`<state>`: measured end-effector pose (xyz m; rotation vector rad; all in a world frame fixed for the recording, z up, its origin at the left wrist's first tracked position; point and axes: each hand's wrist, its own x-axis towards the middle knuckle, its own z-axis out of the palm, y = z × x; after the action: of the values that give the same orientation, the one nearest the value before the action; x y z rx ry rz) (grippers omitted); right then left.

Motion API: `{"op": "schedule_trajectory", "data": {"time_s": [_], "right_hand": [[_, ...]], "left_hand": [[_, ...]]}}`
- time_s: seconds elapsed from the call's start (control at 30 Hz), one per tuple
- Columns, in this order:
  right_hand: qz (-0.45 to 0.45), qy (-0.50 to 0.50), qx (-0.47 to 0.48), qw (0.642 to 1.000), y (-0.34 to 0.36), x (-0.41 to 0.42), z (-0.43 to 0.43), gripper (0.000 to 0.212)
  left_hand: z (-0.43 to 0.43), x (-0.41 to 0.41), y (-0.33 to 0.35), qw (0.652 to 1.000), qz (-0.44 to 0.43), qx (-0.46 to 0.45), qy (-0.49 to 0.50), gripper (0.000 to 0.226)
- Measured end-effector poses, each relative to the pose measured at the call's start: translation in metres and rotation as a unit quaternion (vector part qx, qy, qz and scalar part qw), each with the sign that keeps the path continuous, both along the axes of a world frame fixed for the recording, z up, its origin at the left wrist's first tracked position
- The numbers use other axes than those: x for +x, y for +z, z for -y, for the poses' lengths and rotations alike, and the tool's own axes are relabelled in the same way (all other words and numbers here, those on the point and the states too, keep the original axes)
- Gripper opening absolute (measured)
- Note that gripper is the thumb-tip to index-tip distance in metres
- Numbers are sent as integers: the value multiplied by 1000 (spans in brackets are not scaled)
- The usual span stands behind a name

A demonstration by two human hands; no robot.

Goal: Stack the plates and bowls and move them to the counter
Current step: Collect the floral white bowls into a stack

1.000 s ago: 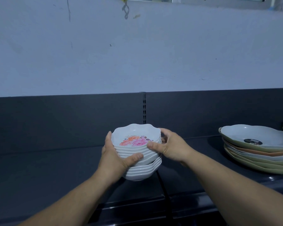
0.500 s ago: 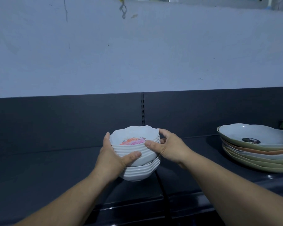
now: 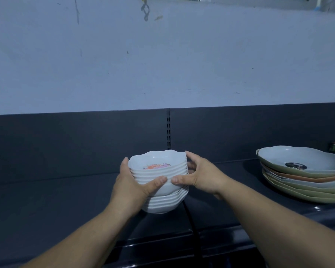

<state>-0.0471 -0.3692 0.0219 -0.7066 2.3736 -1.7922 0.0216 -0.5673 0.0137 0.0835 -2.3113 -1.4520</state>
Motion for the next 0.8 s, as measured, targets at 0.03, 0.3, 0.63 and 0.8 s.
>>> {"op": "schedule_trajectory", "data": {"time_s": [0.03,0.3,0.63,0.8], "right_hand": [[10,10,-4,1000,-1,0,-1,104],[11,35,16,999,-3,6,-3,60],[4,-5,6,1000,-4,7,4,48],[18,-16,4,1000,0,10,3,96]], "left_hand": [[-1,1,-1,1000,-5,-1,4,126],[6,2,-2,1000,-8,-5,-1,128],[2,15,-6,999,-8,39,-26,114],[3,14,-13,999,-27,42,-17,105]]}}
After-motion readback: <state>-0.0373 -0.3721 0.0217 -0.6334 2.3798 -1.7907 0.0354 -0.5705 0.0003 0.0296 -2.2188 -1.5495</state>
